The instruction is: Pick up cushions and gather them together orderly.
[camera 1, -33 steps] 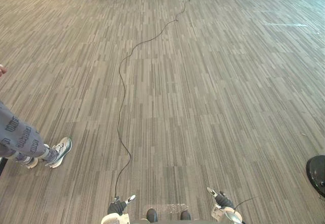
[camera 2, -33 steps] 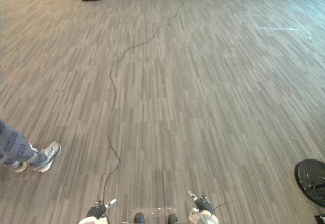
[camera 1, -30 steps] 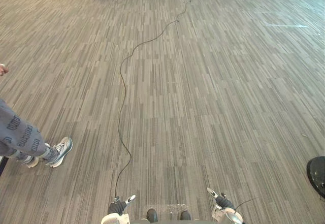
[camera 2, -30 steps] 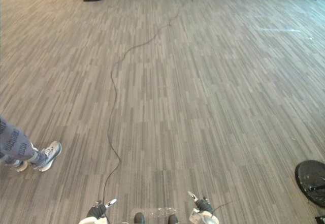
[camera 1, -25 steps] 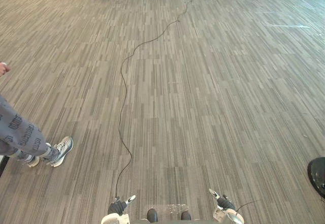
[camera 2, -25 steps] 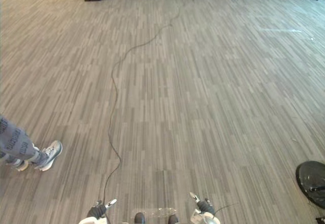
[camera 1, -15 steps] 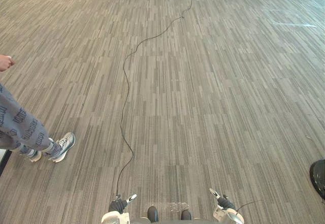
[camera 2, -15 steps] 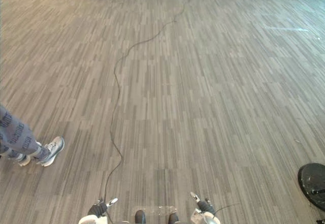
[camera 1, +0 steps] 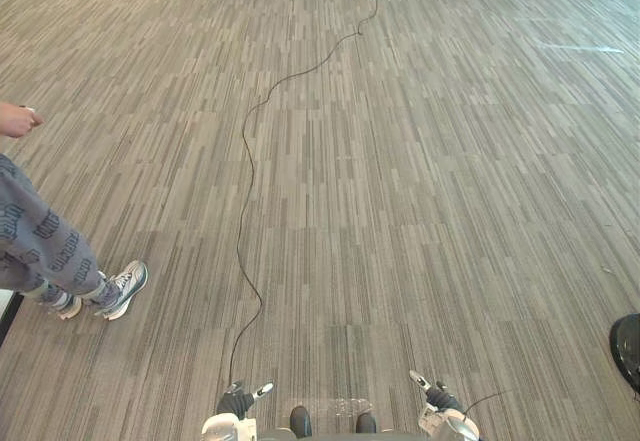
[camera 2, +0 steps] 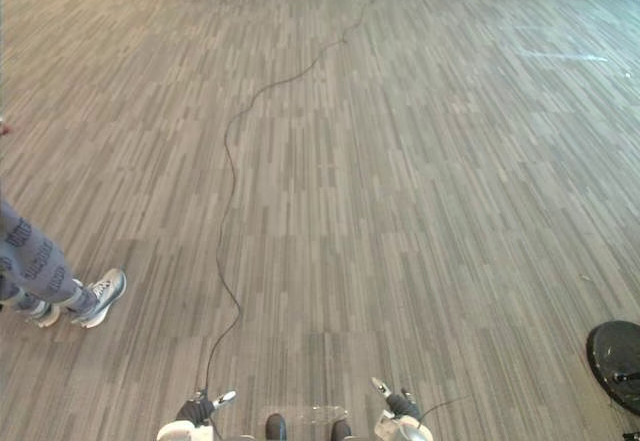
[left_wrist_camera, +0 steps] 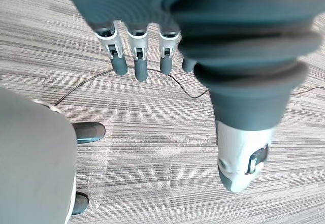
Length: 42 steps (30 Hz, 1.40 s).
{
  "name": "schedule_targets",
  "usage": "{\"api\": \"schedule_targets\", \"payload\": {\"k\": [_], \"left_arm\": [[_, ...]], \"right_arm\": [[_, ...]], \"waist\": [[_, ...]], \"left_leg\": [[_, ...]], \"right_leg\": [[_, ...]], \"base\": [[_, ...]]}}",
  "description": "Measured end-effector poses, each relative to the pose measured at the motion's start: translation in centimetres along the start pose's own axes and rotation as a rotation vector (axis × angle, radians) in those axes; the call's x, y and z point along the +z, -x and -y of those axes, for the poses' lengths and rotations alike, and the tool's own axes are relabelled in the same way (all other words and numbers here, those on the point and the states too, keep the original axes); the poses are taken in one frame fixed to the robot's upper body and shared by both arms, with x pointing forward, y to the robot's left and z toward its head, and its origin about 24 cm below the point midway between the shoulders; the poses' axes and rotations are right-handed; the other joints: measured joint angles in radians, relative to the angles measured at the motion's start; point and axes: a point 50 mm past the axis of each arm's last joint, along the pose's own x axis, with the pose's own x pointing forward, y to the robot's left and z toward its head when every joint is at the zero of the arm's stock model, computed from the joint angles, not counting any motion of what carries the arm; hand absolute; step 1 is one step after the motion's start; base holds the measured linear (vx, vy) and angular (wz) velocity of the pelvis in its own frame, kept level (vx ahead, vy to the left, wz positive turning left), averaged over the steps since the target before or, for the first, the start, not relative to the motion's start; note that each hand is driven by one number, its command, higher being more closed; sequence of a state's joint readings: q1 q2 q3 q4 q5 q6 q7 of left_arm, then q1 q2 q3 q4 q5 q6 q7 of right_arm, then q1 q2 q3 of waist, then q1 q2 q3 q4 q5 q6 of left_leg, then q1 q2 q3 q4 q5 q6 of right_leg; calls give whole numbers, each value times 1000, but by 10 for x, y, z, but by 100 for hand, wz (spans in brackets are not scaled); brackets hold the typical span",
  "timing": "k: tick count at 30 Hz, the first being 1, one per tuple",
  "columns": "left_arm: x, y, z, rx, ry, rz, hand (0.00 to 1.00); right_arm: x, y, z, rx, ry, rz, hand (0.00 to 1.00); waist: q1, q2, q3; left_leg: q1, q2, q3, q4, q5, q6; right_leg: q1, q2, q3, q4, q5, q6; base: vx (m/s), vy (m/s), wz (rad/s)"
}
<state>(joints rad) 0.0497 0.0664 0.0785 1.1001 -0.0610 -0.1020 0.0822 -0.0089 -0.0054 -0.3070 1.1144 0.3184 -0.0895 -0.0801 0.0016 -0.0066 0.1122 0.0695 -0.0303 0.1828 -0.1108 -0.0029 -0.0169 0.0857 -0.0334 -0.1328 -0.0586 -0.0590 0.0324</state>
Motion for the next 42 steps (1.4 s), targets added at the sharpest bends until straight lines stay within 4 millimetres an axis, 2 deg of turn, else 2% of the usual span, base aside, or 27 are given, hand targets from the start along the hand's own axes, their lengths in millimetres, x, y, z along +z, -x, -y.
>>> {"api": "schedule_targets", "payload": {"k": [7, 9, 11, 12, 13, 14, 15, 16, 18, 21, 22, 23, 24, 26, 27, 28, 29, 31, 32, 33, 35, 36, 38, 39, 40, 41, 42], "left_arm": [[3, -1, -2, 14, 44, 10, 0], [9, -1, -8, 39, 107, 32, 0], [14, -1, -8, 53, 176, 52, 0], [19, -1, -9, 65, 232, 76, 0], [19, -1, -9, 66, 238, 79, 0], [23, -1, -11, 77, 270, 94, 0], [25, -1, -11, 80, 297, 106, 0], [25, -1, -12, 84, 310, 109, 0], [25, 0, -9, 80, 327, 109, 0], [28, 0, -5, 75, 353, 131, 0], [28, 1, -6, 79, 364, 135, 0], [28, 0, -11, 89, 361, 134, 0], [27, 0, -12, 91, 359, 133, 0], [26, 0, -17, 101, 346, 126, 0], [27, -1, -18, 100, 332, 126, 0], [26, -1, -19, 95, 311, 116, 0], [25, -1, -18, 89, 290, 108, 0], [26, -2, -14, 75, 268, 103, 0], [28, -2, -10, 66, 269, 105, 0], [29, -3, -6, 57, 268, 105, 0], [33, -3, 3, 34, 275, 112, 0], [36, -4, 9, 17, 273, 115, 0], [41, -4, 19, -11, 259, 121, 0], [42, -5, 20, -18, 245, 121, 0], [41, -5, 21, -17, 245, 117, 0], [38, -4, 25, -22, 257, 105, 0], [35, -3, 31, -31, 268, 92, 0]], "right_arm": [[4, 0, -1, 3, -13, 14, 0], [7, 0, -4, 16, -30, 37, 0], [11, 1, 0, 4, -62, 60, 0], [8, 2, 2, -5, -81, 55, 0], [8, 2, 3, -6, -81, 55, 0], [11, 2, 2, -6, -83, 70, 0], [11, 3, 4, -10, -83, 73, 0], [11, 3, 4, -12, -83, 74, 0], [13, 2, 2, -6, -73, 77, 0], [19, 1, -3, 8, -62, 90, 0], [18, 1, -4, 11, -51, 86, 0], [11, 2, -7, 15, -55, 65, 0], [9, 3, -11, 26, -58, 61, 0], [1, 5, -18, 44, -46, 38, 0], [1, 5, -19, 49, -39, 39, 0], [1, 5, -19, 52, -38, 42, 0], [3, 5, -20, 57, -36, 49, 0], [10, 4, -20, 68, -17, 75, 0], [13, 4, -21, 71, -3, 90, 0], [16, 4, -22, 75, 2, 107, 0], [24, 5, -22, 78, -6, 142, 0], [30, 4, -22, 77, -7, 159, 0], [36, 2, -18, 67, 0, 170, 0], [30, 2, -12, 50, 5, 148, 0], [29, 2, -10, 45, 7, 142, 0], [30, 1, -5, 33, 20, 138, 0], [35, 0, 1, 19, 32, 146, 0]], "waist": [[1, 0, 22], [2, -12, 48], [4, 7, 65], [6, 10, 69], [7, 11, 70], [9, 12, 85], [11, 9, 89], [12, 13, 90], [19, 13, 90], [50, 16, 86], [62, 8, 84], [61, -12, 67], [60, -19, 62], [60, -45, 51], [58, -54, 50], [55, -59, 48], [52, -61, 47], [49, -49, 55], [47, -45, 57], [41, -39, 59], [16, -36, 61], [1, -30, 64], [-5, -15, 73], [-10, -21, 74], [-13, -24, 75], [-21, -3, 79], [-17, 34, 80]], "left_leg": [[-15, 13, 29, 27, -33, -6], [-96, 39, 41, 223, -124, -9], [-208, 105, 73, 501, -228, -10], [-307, 167, 110, 751, -235, -10], [-316, 174, 114, 770, -232, -11], [-366, 211, 129, 893, -237, -12], [-388, 242, 154, 925, -256, -5], [-403, 263, 178, 903, -270, -9], [-428, 261, 206, 763, -261, -14], [-477, 222, 218, 482, -123, -43], [-470, 208, 219, 473, -36, -30], [-471, 177, 231, 500, -82, 18], [-471, 171, 237, 517, -108, 39], [-426, 150, 252, 548, -175, 53], [-385, 138, 254, 546, -207, 53], [-334, 130, 252, 542, -240, 52], [-281, 127, 249, 539, -270, 50], [-162, 125, 249, 492, -300, 41], [-100, 125, 249, 451, -306, 33], [-31, 125, 246, 398, -309, 28], [45, 134, 239, 340, -318, 10], [84, 144, 233, 321, -329, -9], [158, 162, 233, 270, -330, -10], [213, 157, 201, 244, -329, -11], [231, 156, 188, 242, -329, -11], [264, 179, 164, 244, -322, -23], [271, 214, 156, 270, -284, -83]], "right_leg": [[-27, 8, 18, 32, -16, -9], [-50, 4, 27, 89, -47, -17], [-50, 28, 20, 132, -80, -27], [-44, 37, 7, 162, -113, -39], [-40, 37, 7, 164, -117, -42], [-14, 39, 1, 166, -142, -60], [0, 38, 0, 174, -159, -65], [15, 29, 2, 175, -176, -59], [27, -4, 13, 175, -197, -41], [32, -66, 47, 153, -229, 8], [44, -92, 57, 139, -242, 17], [54, -126, 60, 154, -238, 1], [39, -136, 64, 191, -223, -9], [-21, -171, 78, 398, -187, 45], [-77, -186, 97, 563, -150, 92], [-147, -194, 123, 754, -66, 144], [-210, -192, 143, 934, -29, 172], [-314, -193, 105, 1151, -43, 137], [-364, -191, 70, 1197, -66, 101], [-424, -185, 21, 1198, -96, 73], [-509, -178, -55, 1096, -135, 61], [-561, -174, -98, 977, -143, 46], [-590, -146, -159, 652, -95, 8], [-581, -118, -142, 409, 12, -3], [-579, -113, -126, 404, 73, -21], [-577, -94, -108, 465, 120, -69], [-580, -85, -130, 537, 47, -76]], "base": [[10, -3, -9], [48, -53, -11], [41, -64, 5], [33, -17, 17], [55, 4, 23], [84, 37, 12], [150, 46, 16], [197, 77, 7], [243, 117, -4], [411, 276, -34], [597, 370, -38], [548, 297, -23], [674, 351, -7], [525, 274, -2], [566, 267, 5], [546, 232, 7], [529, 152, 7], [469, 69, -3], [516, 47, -4], [622, 22, 10], [623, -76, 25], [537, -139, 26], [673, -238, 37], [801, -310, 45], [700, -274, 47], [425, -162, 16], [669, -292, 11]]}}
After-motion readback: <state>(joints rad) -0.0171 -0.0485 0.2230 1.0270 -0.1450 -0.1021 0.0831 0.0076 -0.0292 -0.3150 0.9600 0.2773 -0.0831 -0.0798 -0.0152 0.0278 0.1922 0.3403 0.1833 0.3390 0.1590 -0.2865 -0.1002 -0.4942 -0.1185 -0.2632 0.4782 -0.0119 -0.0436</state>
